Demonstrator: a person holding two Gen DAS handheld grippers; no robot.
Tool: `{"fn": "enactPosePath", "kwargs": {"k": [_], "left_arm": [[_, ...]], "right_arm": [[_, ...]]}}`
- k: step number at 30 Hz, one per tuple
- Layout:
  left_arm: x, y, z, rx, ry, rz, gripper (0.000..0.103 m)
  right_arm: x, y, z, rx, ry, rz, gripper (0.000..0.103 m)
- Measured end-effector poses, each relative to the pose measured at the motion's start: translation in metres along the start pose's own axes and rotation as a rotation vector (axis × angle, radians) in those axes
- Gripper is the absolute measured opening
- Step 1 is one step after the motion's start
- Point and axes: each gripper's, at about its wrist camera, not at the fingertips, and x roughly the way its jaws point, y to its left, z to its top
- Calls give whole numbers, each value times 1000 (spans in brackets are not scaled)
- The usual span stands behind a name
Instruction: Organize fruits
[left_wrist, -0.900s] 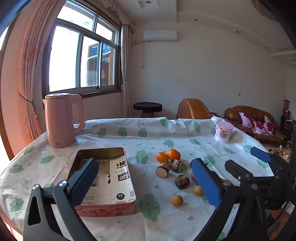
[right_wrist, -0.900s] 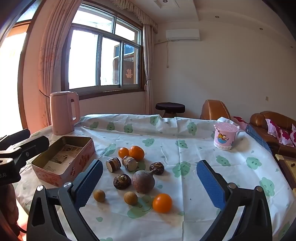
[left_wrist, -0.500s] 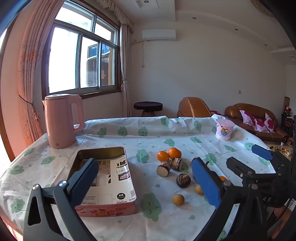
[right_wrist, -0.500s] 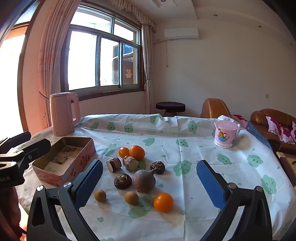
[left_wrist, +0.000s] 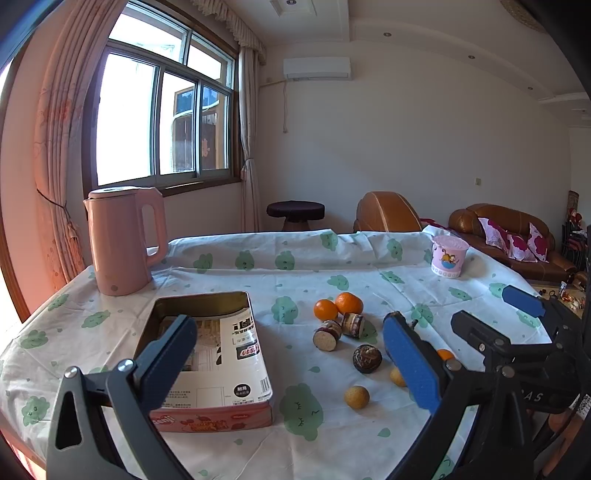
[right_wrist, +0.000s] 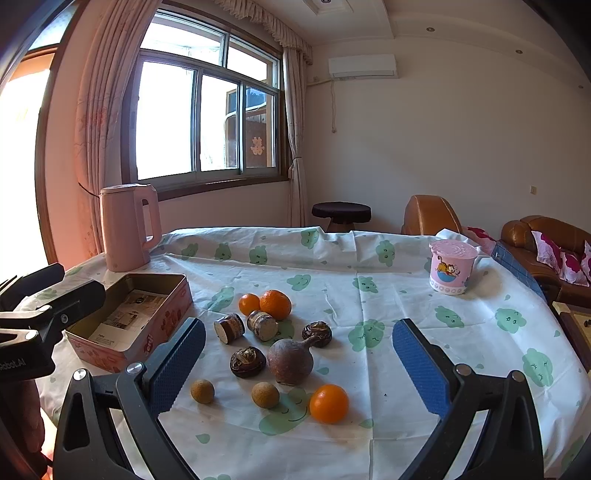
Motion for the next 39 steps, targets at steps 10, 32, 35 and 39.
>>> {"fn": "enactPosePath", "kwargs": {"k": [10,32,35,39], "left_arm": [[0,0,0,1,3,-1,103],[3,8,-9,-7,11,3,103],[3,8,-9,-5,11,3,103],[3,8,-9,-5,12,3,103]], "right_arm": [[0,2,0,1,2,4,102],[3,5,-8,4,17,13,102],[3,5,-9,5,17,13,102],[4,5,-9,5,18,13,102]]}}
